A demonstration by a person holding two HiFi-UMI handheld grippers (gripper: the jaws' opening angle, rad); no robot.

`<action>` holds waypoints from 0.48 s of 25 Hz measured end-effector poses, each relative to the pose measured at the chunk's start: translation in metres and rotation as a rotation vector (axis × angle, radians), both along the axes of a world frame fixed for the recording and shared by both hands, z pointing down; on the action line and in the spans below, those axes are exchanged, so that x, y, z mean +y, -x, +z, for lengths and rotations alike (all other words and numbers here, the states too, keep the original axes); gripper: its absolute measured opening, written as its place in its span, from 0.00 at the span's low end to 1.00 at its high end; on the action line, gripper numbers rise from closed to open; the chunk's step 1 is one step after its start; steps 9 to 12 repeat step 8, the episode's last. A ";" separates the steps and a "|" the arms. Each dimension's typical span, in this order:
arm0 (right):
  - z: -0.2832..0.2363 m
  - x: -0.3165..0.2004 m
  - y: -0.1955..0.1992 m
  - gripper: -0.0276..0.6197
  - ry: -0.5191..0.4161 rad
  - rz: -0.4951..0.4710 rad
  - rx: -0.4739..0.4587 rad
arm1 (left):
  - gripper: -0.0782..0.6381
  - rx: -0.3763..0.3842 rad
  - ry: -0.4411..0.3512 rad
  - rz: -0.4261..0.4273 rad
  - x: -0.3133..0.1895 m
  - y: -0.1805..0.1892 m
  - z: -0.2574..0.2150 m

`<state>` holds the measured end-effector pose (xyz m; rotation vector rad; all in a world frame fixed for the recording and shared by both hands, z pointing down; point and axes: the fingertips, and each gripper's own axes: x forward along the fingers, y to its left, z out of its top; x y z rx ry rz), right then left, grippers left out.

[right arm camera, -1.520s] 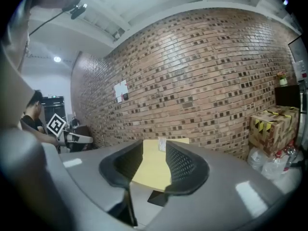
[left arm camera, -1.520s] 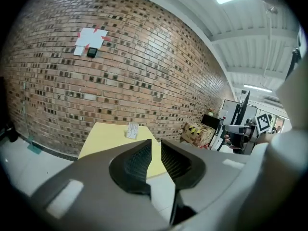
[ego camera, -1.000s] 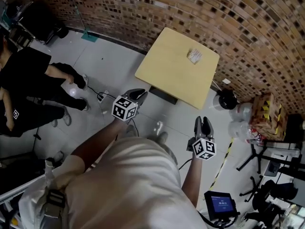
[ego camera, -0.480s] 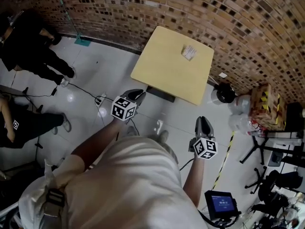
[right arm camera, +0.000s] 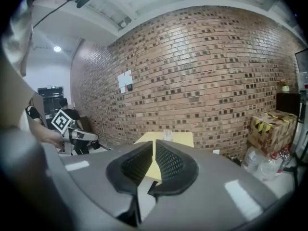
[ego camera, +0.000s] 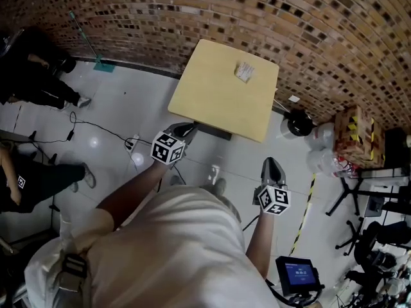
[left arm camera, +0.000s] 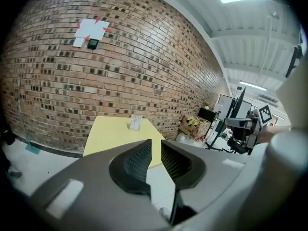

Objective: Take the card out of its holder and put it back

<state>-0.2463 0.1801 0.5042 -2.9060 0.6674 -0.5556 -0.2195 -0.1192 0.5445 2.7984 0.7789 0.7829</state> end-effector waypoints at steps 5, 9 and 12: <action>0.004 0.024 -0.002 0.06 0.001 0.038 -0.004 | 0.22 -0.006 -0.010 0.042 0.024 -0.009 0.001; 0.005 0.039 -0.003 0.05 0.001 0.059 -0.006 | 0.22 -0.004 -0.012 0.064 0.040 -0.014 -0.001; 0.005 0.039 -0.003 0.05 0.001 0.059 -0.006 | 0.22 -0.004 -0.012 0.064 0.040 -0.014 -0.001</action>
